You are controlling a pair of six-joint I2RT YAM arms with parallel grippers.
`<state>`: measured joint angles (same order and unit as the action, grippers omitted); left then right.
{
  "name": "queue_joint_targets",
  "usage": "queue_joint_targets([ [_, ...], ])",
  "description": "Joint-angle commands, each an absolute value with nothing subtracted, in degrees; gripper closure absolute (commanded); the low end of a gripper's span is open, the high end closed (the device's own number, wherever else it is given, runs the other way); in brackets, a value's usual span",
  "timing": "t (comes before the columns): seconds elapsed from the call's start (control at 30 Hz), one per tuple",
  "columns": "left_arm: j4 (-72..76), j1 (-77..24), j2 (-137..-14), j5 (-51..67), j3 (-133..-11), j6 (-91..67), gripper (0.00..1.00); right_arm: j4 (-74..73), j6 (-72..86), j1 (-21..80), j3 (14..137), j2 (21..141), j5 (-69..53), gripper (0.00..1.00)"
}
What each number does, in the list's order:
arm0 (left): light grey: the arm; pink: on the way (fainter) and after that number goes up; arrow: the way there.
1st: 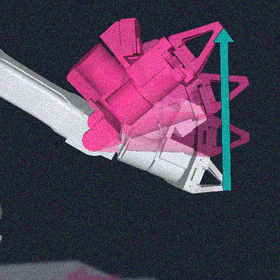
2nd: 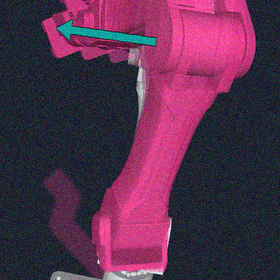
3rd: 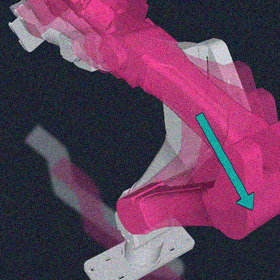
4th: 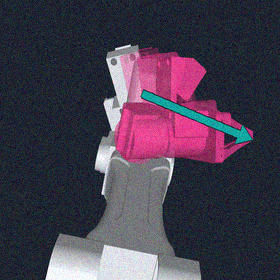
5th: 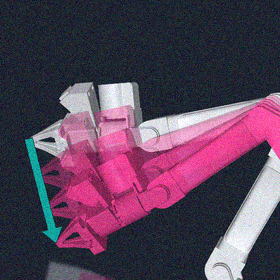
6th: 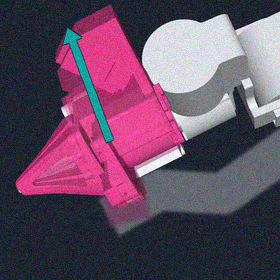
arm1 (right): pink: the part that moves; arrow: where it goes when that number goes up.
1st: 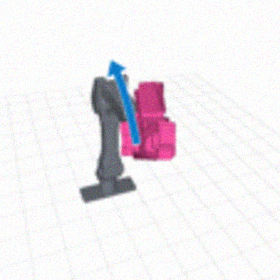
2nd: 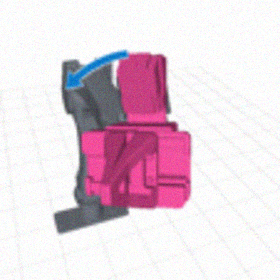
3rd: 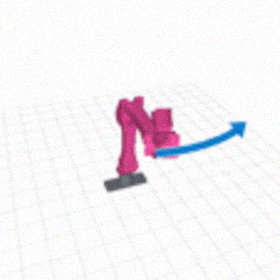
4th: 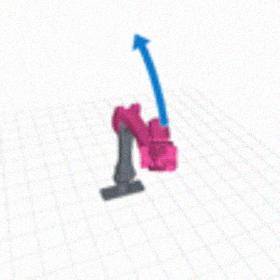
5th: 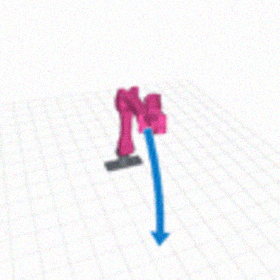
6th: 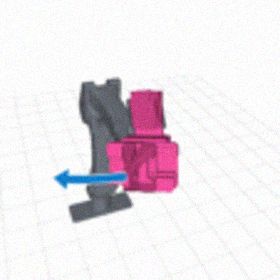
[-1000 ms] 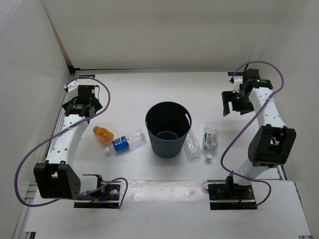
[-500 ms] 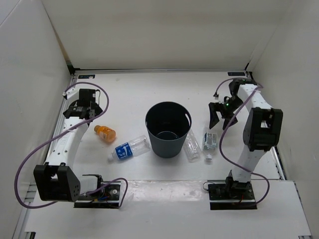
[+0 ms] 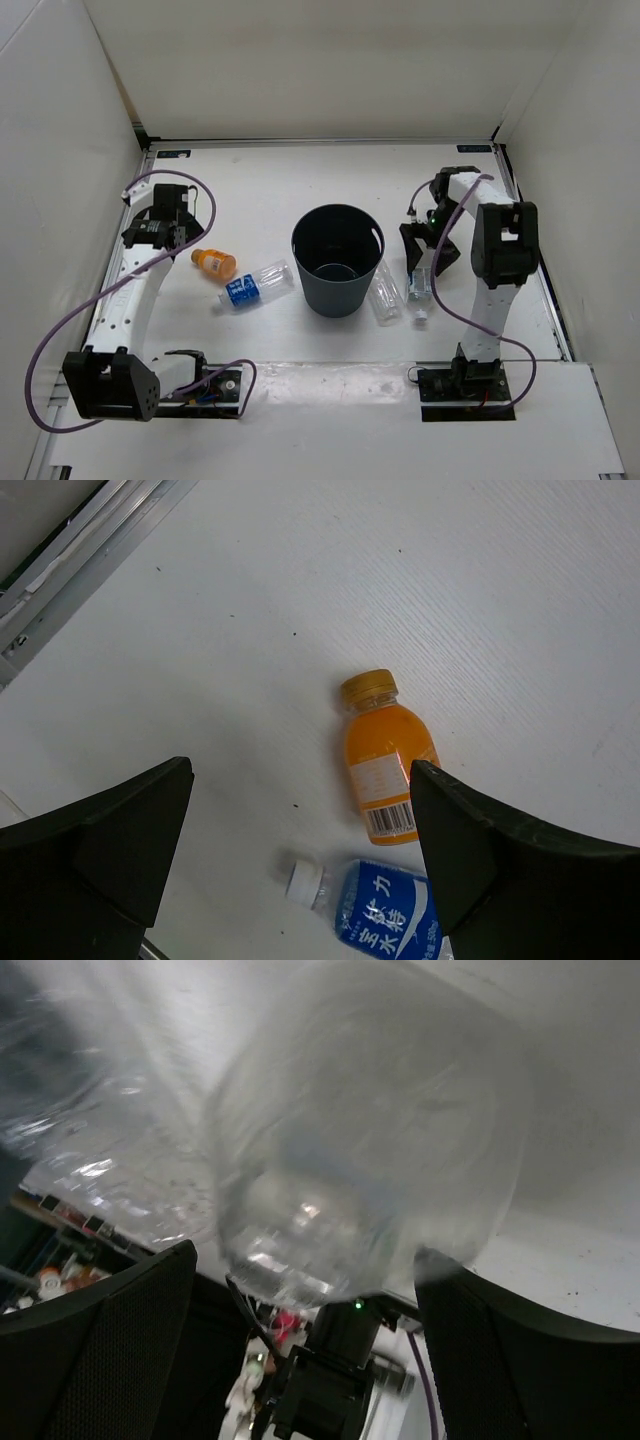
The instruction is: Put the plastic bottles in the bin
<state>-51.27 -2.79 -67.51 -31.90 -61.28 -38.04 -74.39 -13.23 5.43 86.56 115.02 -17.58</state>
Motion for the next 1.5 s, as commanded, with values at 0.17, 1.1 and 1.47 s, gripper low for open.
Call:
queue_joint_targets([
  [0.17, -53.61, -2.64, -62.32, -31.73, -59.15, -38.41, 0.0, -78.58, -11.95, 6.24, 88.42, 121.9, -11.18, 0.26],
  [1.1, -48.52, -2.72, -72.24, -30.24, -62.22, -39.2, 0.0, -75.59, -38.73, -0.53, 123.24, 91.69, -57.81, 0.65],
  [1.47, -50.27, -2.9, -77.16, -26.28, -66.88, -35.07, 0.0, -77.61, -62.84, 12.82, 118.48, 90.44, -71.37, 0.56],
])
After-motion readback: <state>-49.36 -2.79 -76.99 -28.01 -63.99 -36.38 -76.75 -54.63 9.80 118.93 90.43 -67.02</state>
